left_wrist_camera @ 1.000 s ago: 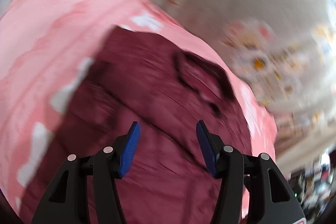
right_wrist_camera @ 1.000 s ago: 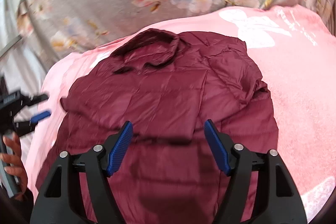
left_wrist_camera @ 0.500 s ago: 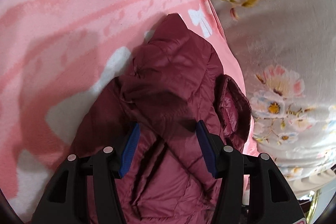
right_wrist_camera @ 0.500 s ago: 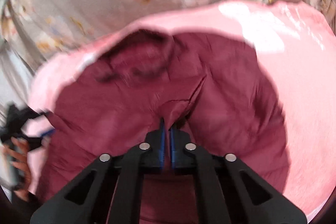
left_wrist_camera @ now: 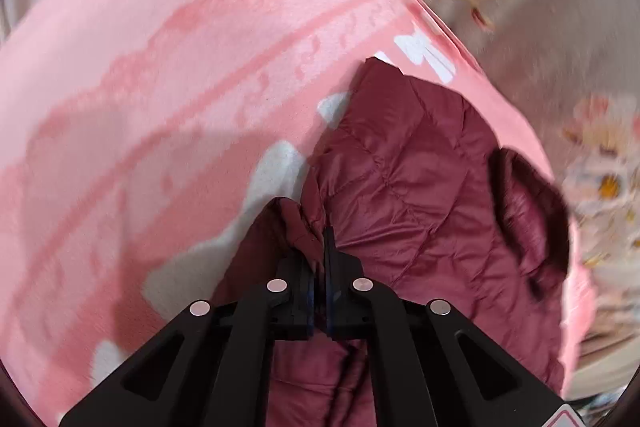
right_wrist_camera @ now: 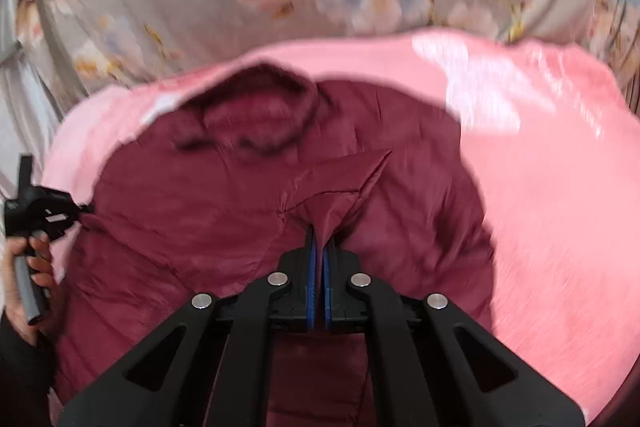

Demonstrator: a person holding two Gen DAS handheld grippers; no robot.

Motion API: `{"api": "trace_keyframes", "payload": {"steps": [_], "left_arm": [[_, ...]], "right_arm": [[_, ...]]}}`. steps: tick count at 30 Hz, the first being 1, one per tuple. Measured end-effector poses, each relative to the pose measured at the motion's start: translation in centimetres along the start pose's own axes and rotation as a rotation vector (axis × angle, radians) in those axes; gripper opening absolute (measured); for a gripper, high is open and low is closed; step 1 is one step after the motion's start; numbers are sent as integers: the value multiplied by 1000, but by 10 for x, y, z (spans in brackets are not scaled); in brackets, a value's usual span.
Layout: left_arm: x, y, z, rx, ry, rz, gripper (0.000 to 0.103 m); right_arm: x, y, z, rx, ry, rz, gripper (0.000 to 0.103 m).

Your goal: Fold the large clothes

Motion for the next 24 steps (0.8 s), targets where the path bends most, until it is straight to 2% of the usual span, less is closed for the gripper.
{"api": "trace_keyframes", "payload": {"steps": [5,9,12,14,16,18,20,24], "left_arm": [[-2,2,9,-112,-55,-67,2],[-3,2,15,-202,-119,-111,3],[6,4,20,-262,-145,-173,12],[22,7,25,-297,-153,-191,13],[45,9,30,-331,-176,-202,13],[68,-1,32,-355,-204,-178,13],[88,-27,35,-371,-226,-113,13],[89,-82,54,-416,-184,-9,13]], "right_arm": [[-25,-2,30,-24,59,20,1],[-24,-2,31,-21,72,28,1],[-11,-9,31,-66,75,41,8],[12,-20,27,-108,38,73,14],[31,-24,18,-119,-12,91,14],[46,-14,-2,-105,-65,62,14],[49,10,-23,-75,-90,1,14],[27,61,-49,-29,-84,-107,14]]}}
Point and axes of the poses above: each gripper's, at about its wrist camera, not at the fingertips, and x roughly against the way its jaws point, y to its left, z to its underside, the point moved 10 cm from there along -x, roughly the way its jaws point, and after that the axes turned 14 degrees about x, right-handed, at the moved point
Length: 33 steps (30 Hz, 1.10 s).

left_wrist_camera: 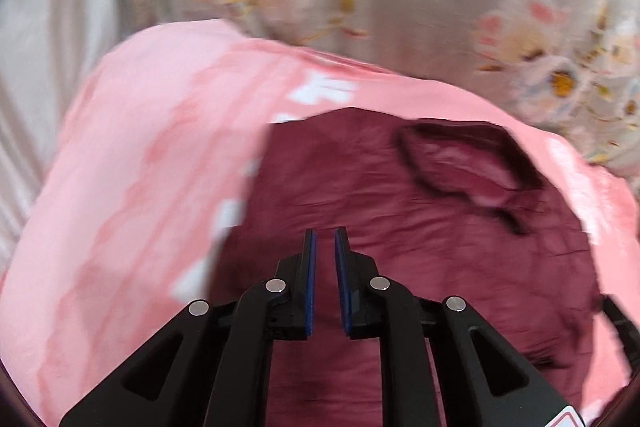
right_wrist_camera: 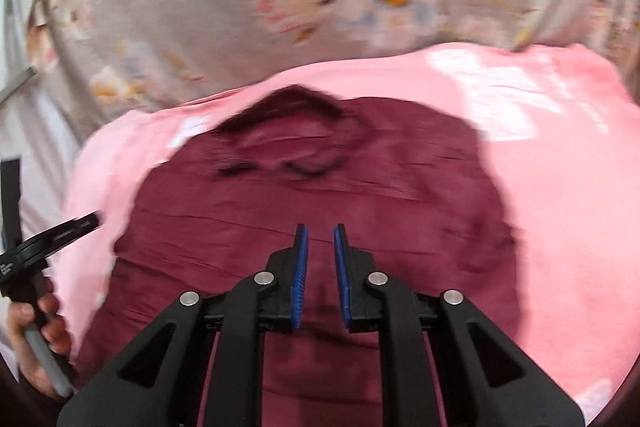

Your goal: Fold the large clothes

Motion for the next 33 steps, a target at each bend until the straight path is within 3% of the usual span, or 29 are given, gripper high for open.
{"api": "trace_keyframes", "payload": {"steps": [3,7,12,19,33], "left_arm": [[-32,-27,20,-22,94,4,13],[-65,-23,58,-34,177,-46,13],[-63,-14,82,-56,122,-38,13],[-61,-17,91,-143,12,-78,13],[-61,-20,92,-191,-11,-133,13]], "right_arm": [[-35,27,8,39,67,-31,14],[-60,39,43,71,146,-33,14],[-66,40,76,99,153,-26,11],[-70,47,79,164,116,47,11],[-71,45,81,125,101,15,11]]}}
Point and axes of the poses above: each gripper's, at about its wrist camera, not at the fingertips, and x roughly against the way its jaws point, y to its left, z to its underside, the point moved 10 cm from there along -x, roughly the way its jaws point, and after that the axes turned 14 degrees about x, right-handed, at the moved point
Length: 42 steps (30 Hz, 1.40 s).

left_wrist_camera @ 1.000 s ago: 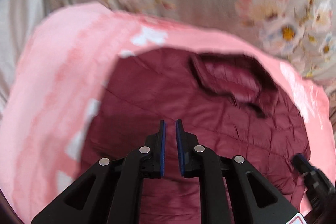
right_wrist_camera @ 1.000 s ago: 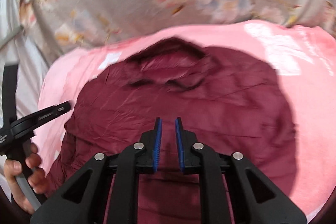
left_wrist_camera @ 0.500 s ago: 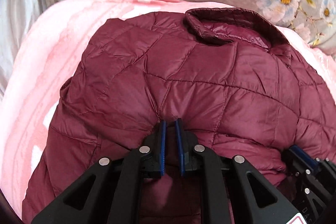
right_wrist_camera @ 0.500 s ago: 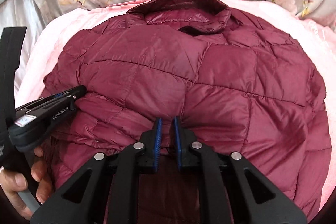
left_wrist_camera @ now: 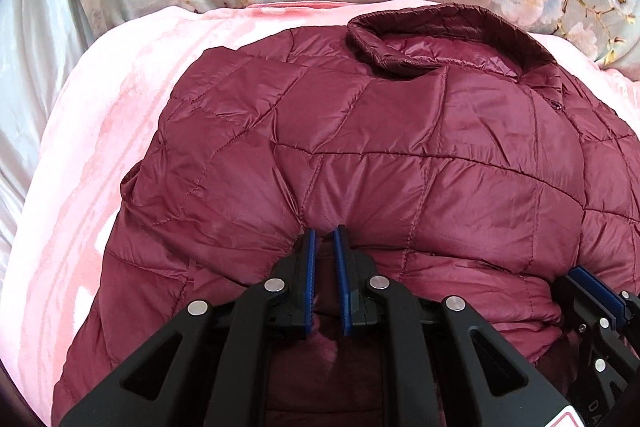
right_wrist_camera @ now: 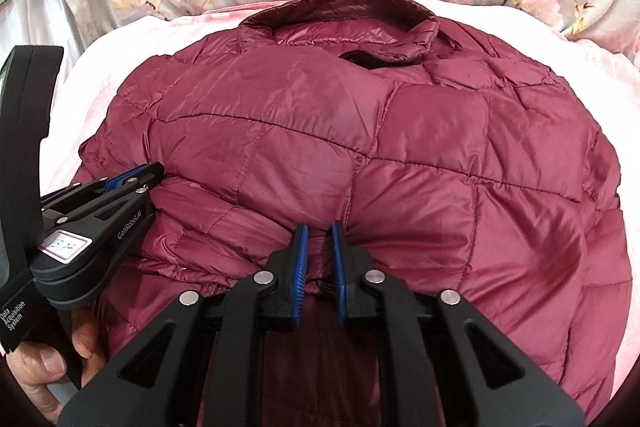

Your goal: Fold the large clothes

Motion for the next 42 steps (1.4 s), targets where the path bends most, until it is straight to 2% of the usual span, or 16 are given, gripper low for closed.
{"api": "trace_keyframes", "payload": {"steps": [4,8,13,15,17,18,19,21,24,28,31,33,37,38,40,42], "left_arm": [[1,0,0,8,3,9,13],[5,5,-1,15,27,74,14],[23,26,5,-61,92,87,16],[33,34,-2,-51,130,105,28],[41,37,-22,-8,143,142,37],[47,33,-38,22,143,180,41],[51,26,-53,46,142,218,53],[53,8,-81,96,137,276,70],[38,-25,-112,163,157,357,72],[-15,-54,-123,306,329,412,71],[-57,-58,-121,427,421,399,69],[-71,-57,-119,466,440,394,69],[-83,-67,-119,447,439,411,61],[-86,-70,-118,423,441,404,47],[-91,-76,-114,366,460,388,6],[-91,-77,-113,323,449,380,6]], "right_arm": [[2,-4,1,-36,-7,-52,11],[21,-19,16,-83,0,-109,11],[57,-81,53,-163,26,-26,11],[72,-101,52,-180,34,34,13],[87,-114,31,-158,-6,116,40],[92,-116,18,-152,-39,124,48],[97,-118,1,-158,-85,117,59],[95,-116,-36,-195,-161,41,62],[66,-113,-76,-283,-196,-108,62],[8,-114,-105,-434,-164,-250,62],[-26,-124,-110,-540,-141,-300,62],[-44,-128,-109,-591,-124,-327,62],[-73,-120,-109,-628,-75,-404,47],[-81,-115,-108,-623,-54,-412,34],[-88,-108,-105,-595,-29,-419,9],[-83,-104,-107,-505,-43,-374,8]]}}
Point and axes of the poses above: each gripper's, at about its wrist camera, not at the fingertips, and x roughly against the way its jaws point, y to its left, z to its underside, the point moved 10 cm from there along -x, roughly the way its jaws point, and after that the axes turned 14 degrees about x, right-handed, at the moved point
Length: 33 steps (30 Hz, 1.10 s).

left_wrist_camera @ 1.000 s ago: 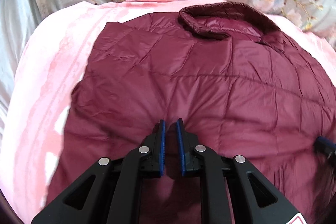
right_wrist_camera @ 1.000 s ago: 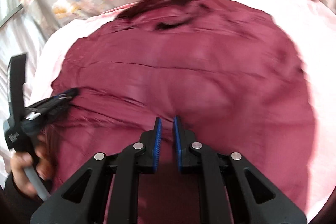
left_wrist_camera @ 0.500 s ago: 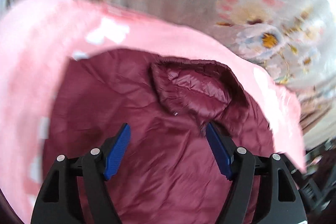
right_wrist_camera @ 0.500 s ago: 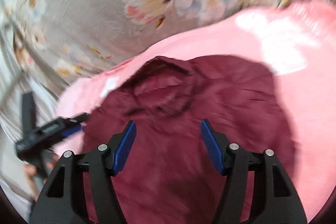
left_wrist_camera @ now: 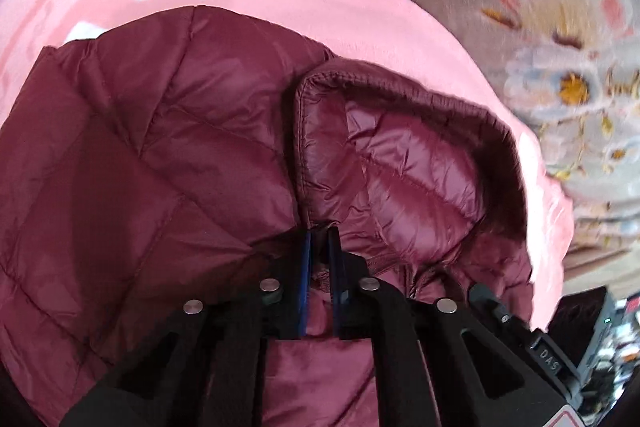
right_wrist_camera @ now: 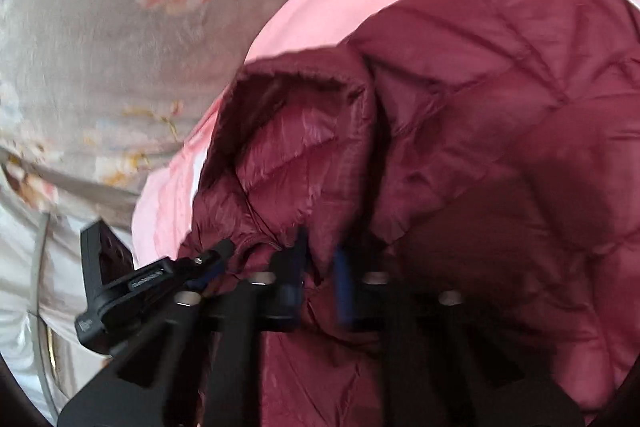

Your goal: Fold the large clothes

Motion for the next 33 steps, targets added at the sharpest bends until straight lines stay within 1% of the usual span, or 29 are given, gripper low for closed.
{"api": "trace_keyframes", "payload": {"steps": [1,3,5,6,8,10,12,13,17,20,22,24,26,28,30,31,32,33], "left_arm": [[2,0,0,-21,-11,-6,6],[11,-1,2,-90,-47,-18,6],[16,-2,6,-140,-72,-15,6],[15,-3,10,-160,-81,-23,6],[10,-2,15,-216,-116,-65,6],[1,-1,21,-268,-151,-108,7],[-2,0,23,-297,-180,-117,8],[-1,2,23,-304,-189,-117,9],[-4,3,24,-346,-248,-130,12],[-4,4,25,-375,-281,-161,13],[-3,4,24,-383,-289,-175,15],[-3,2,22,-389,-287,-173,16],[6,6,26,-402,-277,-169,22],[18,13,26,-414,-243,-172,33],[34,18,25,-403,-209,-152,38],[42,18,22,-383,-207,-138,43],[52,16,16,-356,-211,-117,47],[64,10,6,-315,-216,-75,53]], "right_arm": [[5,3,-1,51,-11,23,7],[25,12,-1,214,-49,128,7],[27,12,3,302,-38,198,7],[22,10,9,336,-13,236,7],[10,4,16,376,26,294,7],[0,3,21,417,40,338,7],[-5,2,22,437,41,358,7],[-6,1,24,443,56,365,7],[-10,-1,23,469,43,392,6],[-9,-1,24,466,43,388,6],[-7,-4,24,440,45,355,6],[-2,-6,25,401,56,302,7],[9,-11,29,354,81,255,12],[26,-18,31,304,102,226,12],[47,-23,25,246,87,211,18],[53,-23,20,227,73,203,28],[62,-20,6,201,40,189,38],[64,-17,-4,190,18,179,41]]}}
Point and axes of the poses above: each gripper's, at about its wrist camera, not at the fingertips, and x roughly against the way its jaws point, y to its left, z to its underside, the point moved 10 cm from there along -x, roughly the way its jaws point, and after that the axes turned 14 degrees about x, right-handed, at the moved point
